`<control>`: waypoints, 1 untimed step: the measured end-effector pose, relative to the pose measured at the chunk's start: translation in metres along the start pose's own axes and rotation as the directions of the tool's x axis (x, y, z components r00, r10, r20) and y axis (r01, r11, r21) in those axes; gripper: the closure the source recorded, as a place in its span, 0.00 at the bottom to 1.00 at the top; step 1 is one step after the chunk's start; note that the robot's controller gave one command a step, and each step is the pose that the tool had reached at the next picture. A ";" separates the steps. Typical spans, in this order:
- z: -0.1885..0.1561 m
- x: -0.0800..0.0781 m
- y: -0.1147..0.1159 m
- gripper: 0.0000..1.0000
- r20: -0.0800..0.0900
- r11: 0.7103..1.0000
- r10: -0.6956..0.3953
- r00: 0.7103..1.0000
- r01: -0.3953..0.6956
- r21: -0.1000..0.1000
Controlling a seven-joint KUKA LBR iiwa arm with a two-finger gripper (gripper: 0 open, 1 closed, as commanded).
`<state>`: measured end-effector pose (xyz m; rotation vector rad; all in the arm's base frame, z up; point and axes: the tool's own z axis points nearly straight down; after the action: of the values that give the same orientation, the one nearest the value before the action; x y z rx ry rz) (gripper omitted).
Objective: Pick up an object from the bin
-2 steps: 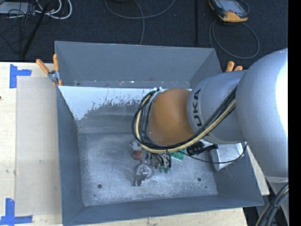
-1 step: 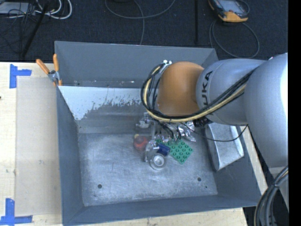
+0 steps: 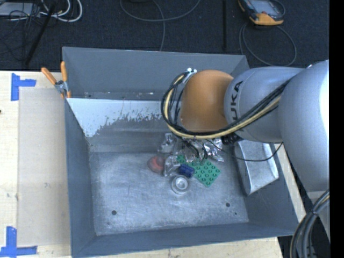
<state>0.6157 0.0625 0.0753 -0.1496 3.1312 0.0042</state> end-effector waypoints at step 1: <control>-0.124 0.001 0.023 1.00 0.001 0.962 -0.271 0.962 0.271 0.001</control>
Offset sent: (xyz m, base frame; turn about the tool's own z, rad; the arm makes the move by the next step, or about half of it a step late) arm -0.0053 0.0204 0.1208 -0.2744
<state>0.6120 0.0845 0.1994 -0.5768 3.0800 0.0008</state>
